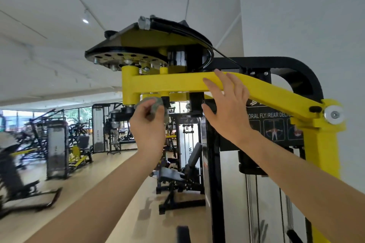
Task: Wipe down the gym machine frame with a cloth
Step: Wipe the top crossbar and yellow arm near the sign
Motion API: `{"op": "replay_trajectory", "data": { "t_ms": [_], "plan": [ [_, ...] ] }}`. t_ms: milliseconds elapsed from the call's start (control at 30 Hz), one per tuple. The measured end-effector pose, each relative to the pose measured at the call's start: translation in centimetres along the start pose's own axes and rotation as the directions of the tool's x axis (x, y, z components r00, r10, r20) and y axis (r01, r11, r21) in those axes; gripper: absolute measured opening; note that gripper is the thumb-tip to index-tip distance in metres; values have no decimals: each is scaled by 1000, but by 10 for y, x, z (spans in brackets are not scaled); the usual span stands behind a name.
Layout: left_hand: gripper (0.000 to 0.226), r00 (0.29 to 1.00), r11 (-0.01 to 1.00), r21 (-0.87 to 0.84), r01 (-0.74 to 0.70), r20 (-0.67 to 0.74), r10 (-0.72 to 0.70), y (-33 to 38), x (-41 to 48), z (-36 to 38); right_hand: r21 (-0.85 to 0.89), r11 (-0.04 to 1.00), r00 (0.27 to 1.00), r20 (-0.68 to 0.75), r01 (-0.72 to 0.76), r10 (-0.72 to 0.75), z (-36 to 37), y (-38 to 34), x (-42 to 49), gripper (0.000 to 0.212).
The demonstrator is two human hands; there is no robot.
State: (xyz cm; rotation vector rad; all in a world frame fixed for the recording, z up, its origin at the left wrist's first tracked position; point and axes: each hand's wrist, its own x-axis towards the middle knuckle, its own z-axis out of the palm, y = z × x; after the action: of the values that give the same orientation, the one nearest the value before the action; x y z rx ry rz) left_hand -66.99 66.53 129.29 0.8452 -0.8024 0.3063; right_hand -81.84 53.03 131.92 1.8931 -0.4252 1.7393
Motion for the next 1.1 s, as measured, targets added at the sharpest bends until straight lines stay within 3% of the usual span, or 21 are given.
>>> {"op": "replay_trajectory", "data": {
  "t_ms": [67,133,267,367,400,533,700,900,1100],
  "plan": [
    [16,974,950,219,-221,97,204,-1,14,-12,-31,1000,999,32,1,0,2,-2,17,59],
    [17,915,821,413,-394,264,306,-2,26,-22,-54,998,998,57,17,-14,5,-3,29,56],
    [13,764,441,625,-644,554,330,-5,41,-29,-102,992,996,67,72,-65,11,1,37,53],
    [16,705,268,653,-708,638,309,-6,44,-26,-133,987,994,73,95,-85,14,8,36,57],
    [16,704,282,645,-710,647,292,-7,45,-23,-149,983,992,75,109,-98,15,10,36,58],
    [11,798,605,553,-572,544,258,-11,39,-13,-160,979,991,61,125,-117,18,14,35,60],
    [13,802,751,368,-549,485,349,-3,22,-4,-144,984,993,50,109,-103,20,13,35,58],
    [26,834,824,280,-493,420,357,23,38,2,-108,989,994,58,98,-92,19,13,36,57],
    [45,871,739,473,-479,360,333,25,64,2,-83,991,991,90,102,-94,14,14,39,58]
  ]
}}
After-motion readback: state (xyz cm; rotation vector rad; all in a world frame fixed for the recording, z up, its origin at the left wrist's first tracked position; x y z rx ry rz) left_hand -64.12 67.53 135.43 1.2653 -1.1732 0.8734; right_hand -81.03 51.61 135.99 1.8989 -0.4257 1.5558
